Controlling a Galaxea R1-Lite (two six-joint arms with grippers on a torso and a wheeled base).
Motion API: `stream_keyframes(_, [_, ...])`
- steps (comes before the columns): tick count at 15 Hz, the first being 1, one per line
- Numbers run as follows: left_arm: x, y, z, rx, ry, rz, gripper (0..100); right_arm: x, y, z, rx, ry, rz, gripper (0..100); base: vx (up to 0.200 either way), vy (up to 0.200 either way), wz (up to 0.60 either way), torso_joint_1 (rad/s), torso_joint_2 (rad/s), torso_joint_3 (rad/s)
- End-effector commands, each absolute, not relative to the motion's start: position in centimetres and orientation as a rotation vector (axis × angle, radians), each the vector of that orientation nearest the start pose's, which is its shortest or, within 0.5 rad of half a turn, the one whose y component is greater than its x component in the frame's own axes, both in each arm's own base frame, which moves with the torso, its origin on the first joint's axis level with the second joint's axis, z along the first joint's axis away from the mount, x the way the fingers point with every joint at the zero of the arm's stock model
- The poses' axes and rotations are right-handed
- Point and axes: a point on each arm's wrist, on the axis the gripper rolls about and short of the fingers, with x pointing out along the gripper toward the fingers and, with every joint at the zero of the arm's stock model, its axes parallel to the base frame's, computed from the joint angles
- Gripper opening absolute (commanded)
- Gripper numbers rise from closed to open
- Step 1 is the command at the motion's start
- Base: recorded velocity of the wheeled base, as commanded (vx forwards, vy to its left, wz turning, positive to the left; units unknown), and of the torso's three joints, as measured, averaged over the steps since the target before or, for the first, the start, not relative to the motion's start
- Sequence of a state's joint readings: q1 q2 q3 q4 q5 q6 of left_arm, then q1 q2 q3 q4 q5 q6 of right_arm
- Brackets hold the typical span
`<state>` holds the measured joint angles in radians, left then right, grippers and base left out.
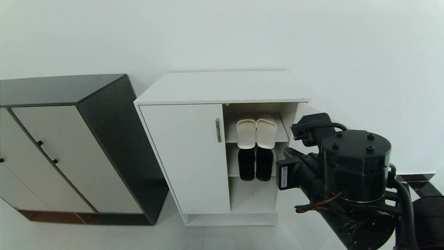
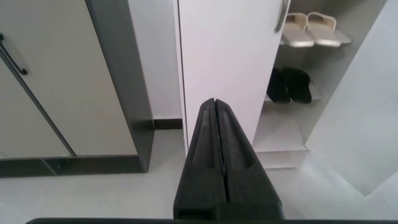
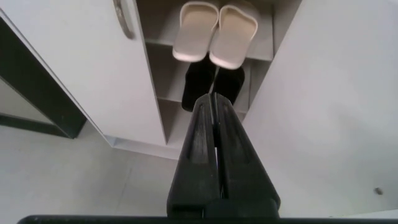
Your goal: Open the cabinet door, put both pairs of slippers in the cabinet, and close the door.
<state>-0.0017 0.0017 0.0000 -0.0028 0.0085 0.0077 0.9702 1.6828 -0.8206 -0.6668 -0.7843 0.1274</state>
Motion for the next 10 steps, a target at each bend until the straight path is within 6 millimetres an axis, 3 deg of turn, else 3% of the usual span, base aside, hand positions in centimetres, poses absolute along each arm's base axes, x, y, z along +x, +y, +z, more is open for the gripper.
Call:
stream_keyframes(1, [-2.27,0.02,7.58,0.008,-0.002,0.008,0,18.33,23.67,19.56,-0.024,0.137,0.172,0,0.000,0.000,0.00,0.198,-0.51,-0.305])
stream_keyframes(7, [-2.26,0.02,7.59,0.008,0.000,0.008,0,18.50,23.50,19.49,-0.025,0.138,0.164,0,0.000,0.000,0.00,0.222,-0.53,-0.317])
stream_keyframes(10, [-2.27,0.02,7.58,0.008,-0.002,0.008,0,18.56,23.59,19.27,-0.032,0.143,0.164,0,0.000,0.000,0.00,0.121,-0.27,-0.150])
